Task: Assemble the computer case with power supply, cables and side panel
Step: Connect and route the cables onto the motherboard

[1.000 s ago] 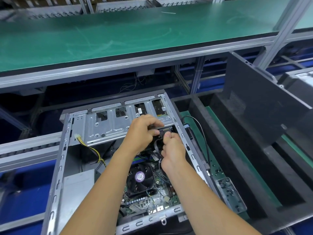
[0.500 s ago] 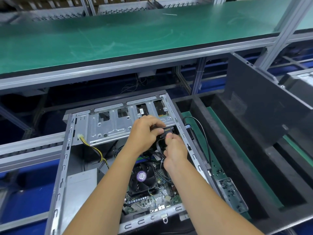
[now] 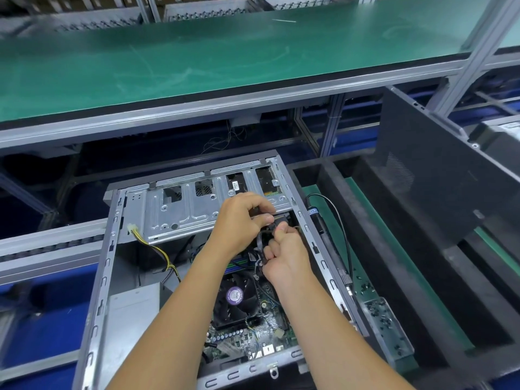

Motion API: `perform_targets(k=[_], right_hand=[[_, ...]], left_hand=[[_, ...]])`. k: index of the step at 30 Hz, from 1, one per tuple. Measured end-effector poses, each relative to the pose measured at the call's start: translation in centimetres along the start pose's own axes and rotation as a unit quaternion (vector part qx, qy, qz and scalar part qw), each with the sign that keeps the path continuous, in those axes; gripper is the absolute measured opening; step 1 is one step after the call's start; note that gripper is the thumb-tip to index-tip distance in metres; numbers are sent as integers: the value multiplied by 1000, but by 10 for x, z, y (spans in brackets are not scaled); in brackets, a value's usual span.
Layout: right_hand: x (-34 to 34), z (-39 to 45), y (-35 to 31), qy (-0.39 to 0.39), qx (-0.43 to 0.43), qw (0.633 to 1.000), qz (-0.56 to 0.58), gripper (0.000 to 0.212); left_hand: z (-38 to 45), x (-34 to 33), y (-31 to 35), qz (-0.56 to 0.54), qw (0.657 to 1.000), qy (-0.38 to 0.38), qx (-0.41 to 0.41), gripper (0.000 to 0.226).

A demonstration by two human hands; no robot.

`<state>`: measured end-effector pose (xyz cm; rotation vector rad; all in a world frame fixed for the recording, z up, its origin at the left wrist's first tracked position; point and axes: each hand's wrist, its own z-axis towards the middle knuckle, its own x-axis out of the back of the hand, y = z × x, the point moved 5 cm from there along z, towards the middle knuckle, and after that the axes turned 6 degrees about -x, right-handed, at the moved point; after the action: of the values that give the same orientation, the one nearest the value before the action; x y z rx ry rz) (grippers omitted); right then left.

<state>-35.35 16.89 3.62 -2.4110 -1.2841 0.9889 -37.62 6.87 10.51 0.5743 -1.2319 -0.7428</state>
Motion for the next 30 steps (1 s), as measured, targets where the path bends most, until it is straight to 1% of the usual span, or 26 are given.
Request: perform_targets(k=[5,10,12,15,17,19,22,23,24,26,30], right_hand=[[-5,0,1,1,9,999,39,24],[-4,-1,0,-1,28,1000,11,22],[1,-3,-4,-3,39,999,-32,21],[5,-4,-8,0,51,993,-105,21],[6,-5,-10,1,49,991,-122,20],[6,-7,-12,-3,47,990,-133,21],[6,-10,-12,0,51,990,-129,20],[5,-11,-12,-1,52,992,-116,19],[5,-11,-11,-3,52,993,-104,18],[4,-11,-11,-5,52,994,-92,19],[3,-7,-10,-16,45,995,-83,24]], left_hand=[[0,1,-1,4,1000,3,-1,14],[1,0,-1,7,1000,-10,15,18],[0,2,-4,6,999,-33,13,22],[-4,5,-4,44,994,-86,-43,25],[-9,3,-2,80,988,-94,-89,24],[-13,-2,7,149,974,-64,-157,21],[-19,-7,26,259,927,-13,-271,5],[-20,-9,30,274,914,-6,-299,10],[-22,-10,32,285,905,-8,-317,11],[-22,-11,33,297,897,-8,-326,12],[-24,-11,32,299,900,-10,-316,17]])
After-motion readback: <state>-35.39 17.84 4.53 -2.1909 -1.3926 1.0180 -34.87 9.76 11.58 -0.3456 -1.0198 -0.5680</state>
